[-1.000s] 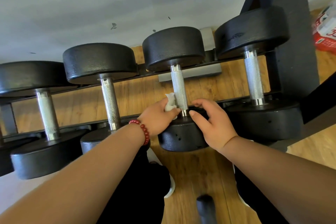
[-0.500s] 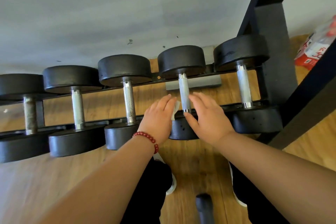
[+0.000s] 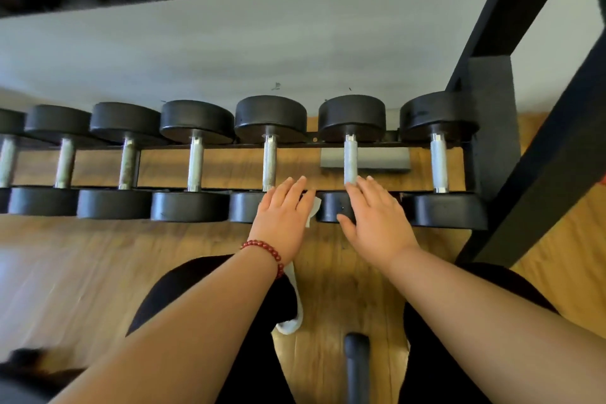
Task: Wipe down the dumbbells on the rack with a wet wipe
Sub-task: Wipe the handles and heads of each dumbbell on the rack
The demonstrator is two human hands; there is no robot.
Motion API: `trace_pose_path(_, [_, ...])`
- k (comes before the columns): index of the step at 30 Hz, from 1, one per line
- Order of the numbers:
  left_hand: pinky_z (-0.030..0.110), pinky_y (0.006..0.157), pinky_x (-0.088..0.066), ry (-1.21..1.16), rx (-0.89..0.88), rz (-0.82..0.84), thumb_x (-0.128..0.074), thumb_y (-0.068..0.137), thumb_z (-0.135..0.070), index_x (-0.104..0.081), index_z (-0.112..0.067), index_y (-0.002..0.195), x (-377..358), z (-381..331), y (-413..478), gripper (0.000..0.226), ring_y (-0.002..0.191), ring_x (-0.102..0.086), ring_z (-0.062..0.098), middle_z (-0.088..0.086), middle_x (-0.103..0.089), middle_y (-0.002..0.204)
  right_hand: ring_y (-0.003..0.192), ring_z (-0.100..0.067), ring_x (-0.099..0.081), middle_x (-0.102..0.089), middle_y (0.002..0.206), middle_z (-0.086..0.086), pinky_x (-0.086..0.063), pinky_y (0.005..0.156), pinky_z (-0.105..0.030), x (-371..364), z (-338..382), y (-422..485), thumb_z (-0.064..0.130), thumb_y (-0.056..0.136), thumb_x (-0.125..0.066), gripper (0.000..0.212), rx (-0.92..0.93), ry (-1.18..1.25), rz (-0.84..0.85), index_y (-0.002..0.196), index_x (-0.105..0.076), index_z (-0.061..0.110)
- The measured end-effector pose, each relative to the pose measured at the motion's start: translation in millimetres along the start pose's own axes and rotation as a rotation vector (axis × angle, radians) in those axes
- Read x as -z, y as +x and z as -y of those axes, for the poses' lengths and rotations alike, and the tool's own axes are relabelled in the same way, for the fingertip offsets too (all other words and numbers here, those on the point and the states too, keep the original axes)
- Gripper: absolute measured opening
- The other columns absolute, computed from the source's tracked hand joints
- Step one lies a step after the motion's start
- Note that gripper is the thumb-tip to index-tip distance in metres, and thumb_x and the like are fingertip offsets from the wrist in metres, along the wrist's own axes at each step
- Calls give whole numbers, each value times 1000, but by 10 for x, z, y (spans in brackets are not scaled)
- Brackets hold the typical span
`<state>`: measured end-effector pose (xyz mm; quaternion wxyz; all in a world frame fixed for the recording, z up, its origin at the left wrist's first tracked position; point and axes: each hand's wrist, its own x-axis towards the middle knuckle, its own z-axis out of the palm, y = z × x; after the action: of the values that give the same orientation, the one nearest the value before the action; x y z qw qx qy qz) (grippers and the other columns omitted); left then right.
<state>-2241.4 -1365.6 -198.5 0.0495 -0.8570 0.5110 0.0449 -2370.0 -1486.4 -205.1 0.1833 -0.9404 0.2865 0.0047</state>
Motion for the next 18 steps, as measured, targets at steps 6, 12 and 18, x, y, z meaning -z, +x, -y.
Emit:
trace_pose_path(6, [39,120,-4,2,45,5,-55,96,-16,-11,-22,154,17,103,-297,73,150,-2,23,2,-4,163,150,-21,-7,-16,162,-3,-9,120,-37,-74,236,-143,46,102,-37,62,112,-49,6,155,-18,21])
trace_pose_path(12, [42,121,-6,15,81,22,-55,96,-19,-9,-20,154,-57,380,-379,74,150,-3,24,4,-5,163,151,-20,-5,-15,162,-3,-4,118,-35,-144,456,-32,46,102,-38,62,181,-84,11,155,-18,21])
trace_pose_path(18, [42,122,-6,-10,94,12,-54,96,-18,-11,-20,154,-123,711,-224,73,149,-5,24,3,-8,162,151,-21,-6,-17,162,-3,2,114,-33,-290,644,232,44,102,-39,60,212,-110,28,154,-21,20])
